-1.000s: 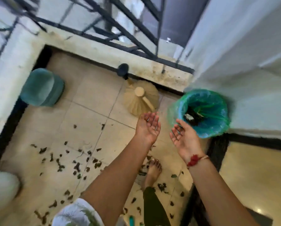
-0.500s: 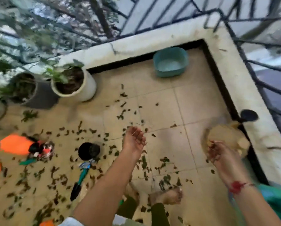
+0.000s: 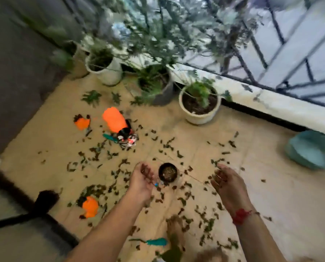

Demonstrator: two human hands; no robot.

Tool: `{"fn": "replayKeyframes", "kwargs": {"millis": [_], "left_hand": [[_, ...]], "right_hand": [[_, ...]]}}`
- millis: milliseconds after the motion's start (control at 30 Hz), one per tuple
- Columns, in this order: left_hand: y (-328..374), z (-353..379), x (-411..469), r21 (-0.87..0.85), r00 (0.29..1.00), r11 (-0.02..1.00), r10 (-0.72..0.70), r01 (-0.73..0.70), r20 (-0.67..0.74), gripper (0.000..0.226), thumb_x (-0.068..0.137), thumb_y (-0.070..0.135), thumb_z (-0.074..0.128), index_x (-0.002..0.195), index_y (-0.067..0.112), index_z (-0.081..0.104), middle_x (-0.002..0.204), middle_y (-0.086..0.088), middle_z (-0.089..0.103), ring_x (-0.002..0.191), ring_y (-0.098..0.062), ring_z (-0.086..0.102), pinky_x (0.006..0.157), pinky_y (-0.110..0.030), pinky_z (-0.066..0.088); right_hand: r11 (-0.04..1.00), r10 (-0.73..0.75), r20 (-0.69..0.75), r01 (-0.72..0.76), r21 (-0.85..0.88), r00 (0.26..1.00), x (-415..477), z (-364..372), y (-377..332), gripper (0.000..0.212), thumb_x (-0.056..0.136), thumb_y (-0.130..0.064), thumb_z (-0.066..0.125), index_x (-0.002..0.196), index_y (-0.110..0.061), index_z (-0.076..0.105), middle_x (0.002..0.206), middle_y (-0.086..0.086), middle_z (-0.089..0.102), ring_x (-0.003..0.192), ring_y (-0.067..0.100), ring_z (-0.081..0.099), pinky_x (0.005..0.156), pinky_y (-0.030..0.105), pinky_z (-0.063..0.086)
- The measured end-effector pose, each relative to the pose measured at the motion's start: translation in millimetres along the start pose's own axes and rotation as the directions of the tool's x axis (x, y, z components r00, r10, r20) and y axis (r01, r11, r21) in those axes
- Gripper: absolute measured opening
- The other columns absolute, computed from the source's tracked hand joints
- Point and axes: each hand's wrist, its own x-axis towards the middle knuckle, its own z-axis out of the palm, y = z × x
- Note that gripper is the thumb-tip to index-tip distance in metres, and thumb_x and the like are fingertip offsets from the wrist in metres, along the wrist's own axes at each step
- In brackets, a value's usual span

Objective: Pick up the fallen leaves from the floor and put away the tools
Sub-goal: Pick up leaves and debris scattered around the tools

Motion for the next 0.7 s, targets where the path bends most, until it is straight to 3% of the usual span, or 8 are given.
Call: {"fn": "replayKeyframes", "kwargs": {"millis": [100,200,400,467,600,700], "left_hand": [[44,-29,2,-0.122,0.998,0.992,0.023,-0.029,-0.055,0.032,0.099,0.031,0.044,0.072,0.017,0.054,0.044,0.006,0.056,0.034,-0.005,0.051,0.043,-0.016,0.04],[79,-58,4,-0.241,0.991,0.968,0.045,-0.074,-0.123,0.032,0.098,0.031,0.046,0.07,0.018,0.054,0.046,0.005,0.056,0.041,-0.006,0.053,0.054,-0.021,0.041],[102,-88,-8,-0.443,0.98,0.89,0.023,-0.11,-0.197,0.031,0.098,0.033,0.048,0.072,0.018,0.057,0.051,0.005,0.058,0.052,-0.008,0.055,0.062,-0.022,0.041],[100,-95,-7,-0.497,0.979,0.861,0.001,-0.105,-0.204,0.029,0.097,0.033,0.051,0.074,0.018,0.059,0.052,0.005,0.059,0.058,-0.009,0.053,0.062,-0.023,0.041],[98,-116,-7,-0.628,0.964,0.774,-0.103,-0.078,-0.246,0.024,0.096,0.031,0.052,0.078,0.018,0.059,0.052,0.005,0.062,0.047,-0.007,0.056,0.052,-0.021,0.045],[104,-135,-12,-0.705,0.958,0.702,-0.129,-0.094,-0.256,0.021,0.096,0.031,0.052,0.082,0.017,0.061,0.059,0.003,0.065,0.049,-0.007,0.061,0.049,-0.018,0.047]], "right_hand": [[0.992,0.065,0.088,-0.055,-0.115,0.994,2,57,0,0.019,0.098,-0.012,0.042,0.091,-0.01,0.061,0.067,0.0,0.056,0.066,0.015,0.053,0.066,0.027,0.042],[0.965,0.11,0.181,-0.062,-0.254,0.977,2,99,-1,0.018,0.096,-0.011,0.044,0.09,-0.011,0.061,0.067,0.0,0.057,0.064,0.014,0.053,0.065,0.026,0.043],[0.81,0.226,0.243,-0.044,-0.585,0.943,7,165,-16,0.018,0.096,-0.013,0.047,0.096,-0.009,0.064,0.081,0.005,0.058,0.073,0.016,0.055,0.068,0.028,0.045],[0.732,0.255,0.272,-0.001,-0.682,0.928,11,196,-14,0.019,0.096,-0.011,0.045,0.095,-0.008,0.064,0.08,0.005,0.057,0.071,0.016,0.054,0.066,0.028,0.044],[0.626,0.303,0.346,0.089,-0.775,0.888,15,255,-2,0.021,0.097,-0.012,0.042,0.093,-0.012,0.063,0.077,0.002,0.057,0.068,0.013,0.053,0.064,0.025,0.043],[0.587,0.359,0.363,0.094,-0.804,0.86,15,294,23,0.022,0.097,-0.013,0.041,0.096,-0.012,0.063,0.072,-0.001,0.056,0.067,0.013,0.053,0.064,0.026,0.043]]}}
